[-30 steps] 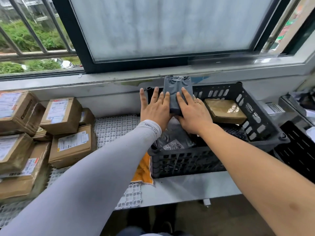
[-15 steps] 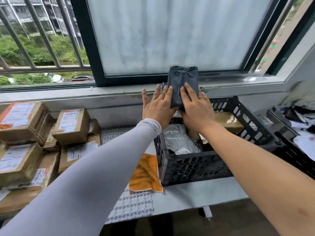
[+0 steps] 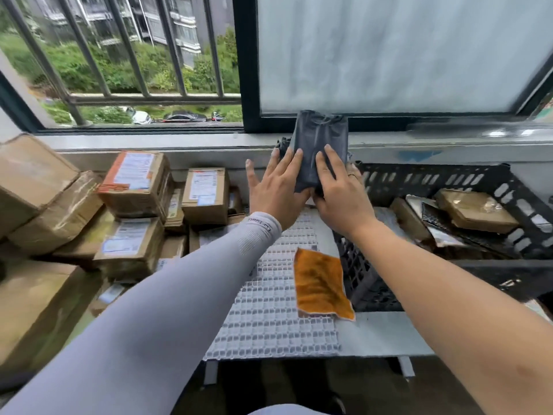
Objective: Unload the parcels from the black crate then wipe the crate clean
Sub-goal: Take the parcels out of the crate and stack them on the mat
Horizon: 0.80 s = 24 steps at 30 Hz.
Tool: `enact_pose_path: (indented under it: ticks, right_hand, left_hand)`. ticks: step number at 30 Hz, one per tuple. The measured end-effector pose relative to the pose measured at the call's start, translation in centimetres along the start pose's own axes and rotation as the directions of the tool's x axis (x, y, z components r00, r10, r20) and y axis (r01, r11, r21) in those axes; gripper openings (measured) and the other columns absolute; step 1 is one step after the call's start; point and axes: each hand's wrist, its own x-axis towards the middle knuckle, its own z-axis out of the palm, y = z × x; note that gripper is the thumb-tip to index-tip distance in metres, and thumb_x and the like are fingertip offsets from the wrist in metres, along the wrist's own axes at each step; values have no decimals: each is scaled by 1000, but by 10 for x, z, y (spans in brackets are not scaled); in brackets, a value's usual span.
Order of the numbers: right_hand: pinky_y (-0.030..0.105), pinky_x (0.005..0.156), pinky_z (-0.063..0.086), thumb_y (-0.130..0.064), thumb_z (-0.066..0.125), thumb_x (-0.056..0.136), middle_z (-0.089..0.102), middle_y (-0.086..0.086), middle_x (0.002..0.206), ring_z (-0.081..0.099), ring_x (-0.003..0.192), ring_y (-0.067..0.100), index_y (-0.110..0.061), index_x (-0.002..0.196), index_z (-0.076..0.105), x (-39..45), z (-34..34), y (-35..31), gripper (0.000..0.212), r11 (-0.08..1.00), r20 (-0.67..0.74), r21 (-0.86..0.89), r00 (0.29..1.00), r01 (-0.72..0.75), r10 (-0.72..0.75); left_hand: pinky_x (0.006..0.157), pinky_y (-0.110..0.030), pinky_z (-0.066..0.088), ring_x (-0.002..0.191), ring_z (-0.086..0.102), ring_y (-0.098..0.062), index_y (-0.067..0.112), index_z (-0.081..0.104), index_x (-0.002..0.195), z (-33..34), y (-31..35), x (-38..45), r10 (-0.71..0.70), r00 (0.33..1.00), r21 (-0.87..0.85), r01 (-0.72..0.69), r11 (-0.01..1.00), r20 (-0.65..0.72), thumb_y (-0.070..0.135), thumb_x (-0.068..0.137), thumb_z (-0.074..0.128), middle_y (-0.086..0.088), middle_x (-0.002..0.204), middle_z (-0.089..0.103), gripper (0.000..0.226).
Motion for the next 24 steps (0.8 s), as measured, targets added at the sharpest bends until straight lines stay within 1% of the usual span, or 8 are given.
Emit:
enact_pose_path:
  ticks: [3,5,9,11,15,17,19,24]
  right_hand:
    - [61,119,30,-30,61,98,19,15,169,42,142,46,-6,160,28,-2,29,-41,74,999,53,36,998,41,-43]
    - [62,118,31,-30,60,98,20,15,169,40,143,45,-6,160,29,-6,48,-66,74,996,96,65,993,62,-68]
    - [62,119,29,-23,66,94,21,15,169,40,143,46,-6,160,30,-18,83,-109,77,988,164,138,982,76,-99]
    - [61,121,27,-21,67,94,19,14,169,35,146,46,-7,161,28,-25,97,-125,79,985,206,153,972,85,-116]
    - [62,119,30,-20,66,94,21,15,168,33,146,48,-6,160,30,-40,118,-146,77,982,250,158,958,103,-140]
    - [62,120,29,-20,65,95,22,15,168,30,147,49,-6,160,30,-48,125,-151,75,981,260,158,954,111,-150]
    - [62,120,28,-20,64,96,22,15,168,29,149,49,-6,160,30,-54,130,-154,74,981,267,155,951,117,-156]
    - [61,121,27,-24,64,97,24,16,167,28,149,50,-7,160,31,-70,136,-154,73,984,300,144,942,109,-149]
  left_hand:
    - [123,-65,-6,160,2,-19,28,15,165,-1,-43,-29,-83,996,-14,83,996,32,57,101,49,7,172,14,78]
    - [123,-64,-7,160,3,-18,28,15,165,1,-67,-49,-141,988,-12,143,990,63,57,100,50,7,172,14,79]
    - [124,-63,-7,160,1,-15,29,13,165,9,-108,-87,-232,966,20,231,973,114,55,100,53,7,172,13,81]
    - [124,-62,-6,160,0,-14,30,12,165,13,-123,-104,-263,956,43,259,965,132,54,100,52,8,173,12,81]
    - [125,-62,-4,160,2,-17,28,15,165,22,-145,-133,-291,945,46,287,957,147,54,101,52,7,172,12,79]
    - [124,-61,-5,160,3,-17,27,16,165,27,-151,-145,-296,945,50,292,955,141,54,101,51,7,172,13,79]
    - [124,-60,-6,160,4,-17,26,17,165,32,-154,-155,-301,945,47,297,954,131,55,101,51,6,172,14,78]
    - [125,-63,-2,160,4,-16,27,17,165,42,-152,-171,-310,938,35,308,951,153,57,101,50,6,172,16,78]
